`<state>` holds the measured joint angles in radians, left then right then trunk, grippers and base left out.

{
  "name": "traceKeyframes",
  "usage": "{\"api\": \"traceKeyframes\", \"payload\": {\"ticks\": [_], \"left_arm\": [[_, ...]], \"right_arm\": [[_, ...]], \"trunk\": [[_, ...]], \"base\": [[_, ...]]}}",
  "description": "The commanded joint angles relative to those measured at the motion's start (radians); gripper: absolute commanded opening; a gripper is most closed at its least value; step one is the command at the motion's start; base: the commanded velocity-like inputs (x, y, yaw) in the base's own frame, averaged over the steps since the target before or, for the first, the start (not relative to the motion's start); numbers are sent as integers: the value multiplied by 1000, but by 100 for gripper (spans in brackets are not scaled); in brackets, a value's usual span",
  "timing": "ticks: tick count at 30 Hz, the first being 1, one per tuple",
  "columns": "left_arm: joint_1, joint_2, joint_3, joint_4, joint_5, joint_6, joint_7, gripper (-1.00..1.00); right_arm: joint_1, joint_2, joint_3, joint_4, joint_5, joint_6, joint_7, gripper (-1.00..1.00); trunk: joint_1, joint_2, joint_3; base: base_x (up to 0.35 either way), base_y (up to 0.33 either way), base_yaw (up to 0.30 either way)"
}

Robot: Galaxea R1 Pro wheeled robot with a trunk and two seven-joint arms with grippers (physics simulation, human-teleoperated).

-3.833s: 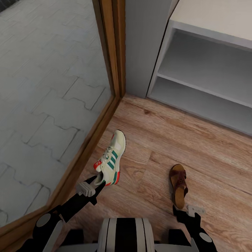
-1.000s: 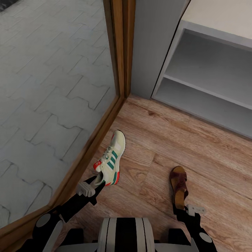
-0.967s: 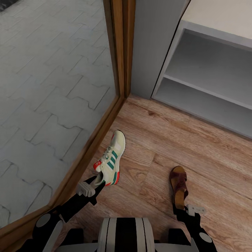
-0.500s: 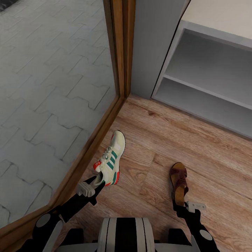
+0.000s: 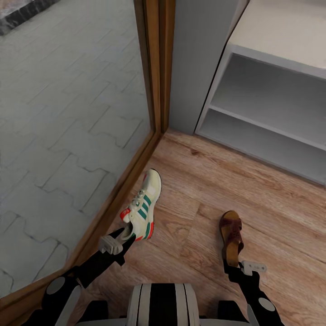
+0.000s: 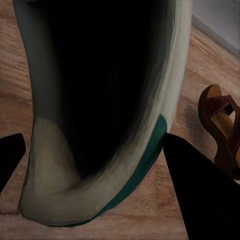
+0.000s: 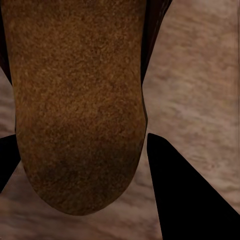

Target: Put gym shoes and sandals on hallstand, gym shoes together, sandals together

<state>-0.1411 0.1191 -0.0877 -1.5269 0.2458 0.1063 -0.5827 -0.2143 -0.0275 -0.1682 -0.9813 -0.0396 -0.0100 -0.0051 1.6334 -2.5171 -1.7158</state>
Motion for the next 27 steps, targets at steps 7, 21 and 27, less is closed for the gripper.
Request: {"api": "traceKeyframes", "payload": {"ticks": [7, 21, 27], "left_arm": [[0, 0, -2, -1, 9, 10, -2, -100], [0, 0, 1, -1, 10, 10, -1, -100], [-1, 1, 1, -1, 10, 10, -2, -100]], "right_arm": [[1, 1, 1, 1, -8, 4, -1, -100], [2, 2, 1, -2, -11, 76, 1, -100], [5, 1, 2, -190, -14, 141, 3, -100]], "trunk": [[-3, 1, 27], [-10, 5, 81], [-12, 6, 104]], "base": [[0, 0, 0], [0, 0, 0], [0, 0, 0]]}}
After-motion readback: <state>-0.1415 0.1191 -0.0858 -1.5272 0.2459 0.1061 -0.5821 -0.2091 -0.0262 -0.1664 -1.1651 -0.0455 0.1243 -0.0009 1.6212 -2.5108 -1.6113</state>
